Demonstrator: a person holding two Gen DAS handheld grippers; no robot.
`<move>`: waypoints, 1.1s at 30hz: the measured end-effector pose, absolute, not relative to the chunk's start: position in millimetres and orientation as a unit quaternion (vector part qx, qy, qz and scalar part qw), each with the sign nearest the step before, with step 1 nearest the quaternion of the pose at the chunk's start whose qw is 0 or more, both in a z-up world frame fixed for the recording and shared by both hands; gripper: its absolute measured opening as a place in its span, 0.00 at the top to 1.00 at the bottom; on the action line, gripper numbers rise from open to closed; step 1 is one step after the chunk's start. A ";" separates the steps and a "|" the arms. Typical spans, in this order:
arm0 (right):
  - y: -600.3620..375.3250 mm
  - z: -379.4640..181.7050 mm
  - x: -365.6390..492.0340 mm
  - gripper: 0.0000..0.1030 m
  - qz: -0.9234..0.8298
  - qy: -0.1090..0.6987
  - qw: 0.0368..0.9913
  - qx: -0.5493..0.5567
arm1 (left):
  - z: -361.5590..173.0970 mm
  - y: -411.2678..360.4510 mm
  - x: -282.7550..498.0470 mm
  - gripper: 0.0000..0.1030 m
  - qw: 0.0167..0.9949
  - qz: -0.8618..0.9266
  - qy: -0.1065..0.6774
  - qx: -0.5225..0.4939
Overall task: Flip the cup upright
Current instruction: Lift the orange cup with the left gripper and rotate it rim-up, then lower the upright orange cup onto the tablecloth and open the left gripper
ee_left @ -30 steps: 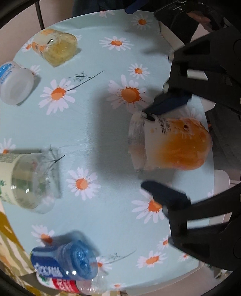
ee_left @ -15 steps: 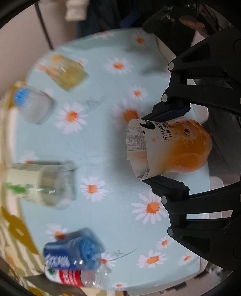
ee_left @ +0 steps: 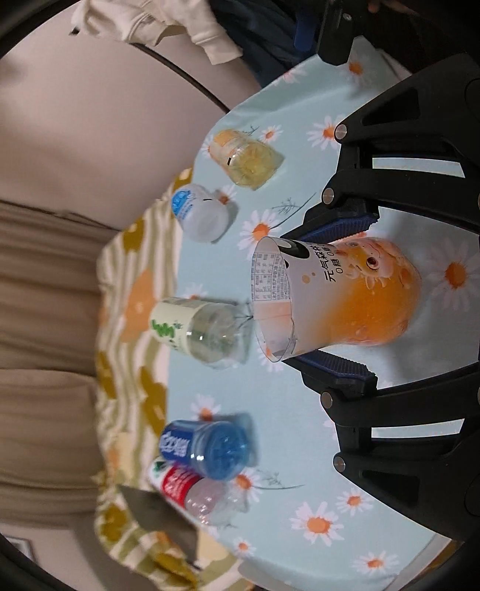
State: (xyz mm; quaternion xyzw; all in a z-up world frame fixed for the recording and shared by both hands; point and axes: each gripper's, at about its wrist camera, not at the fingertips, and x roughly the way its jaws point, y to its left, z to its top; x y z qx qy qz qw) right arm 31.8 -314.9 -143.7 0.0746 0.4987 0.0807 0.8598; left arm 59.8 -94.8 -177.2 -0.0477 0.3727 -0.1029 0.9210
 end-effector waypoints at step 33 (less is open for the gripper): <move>-291.7 -155.2 6.0 0.00 0.111 0.494 0.860 0.056 | -208.7 -107.3 -15.0 0.42 0.951 -0.080 0.293 0.051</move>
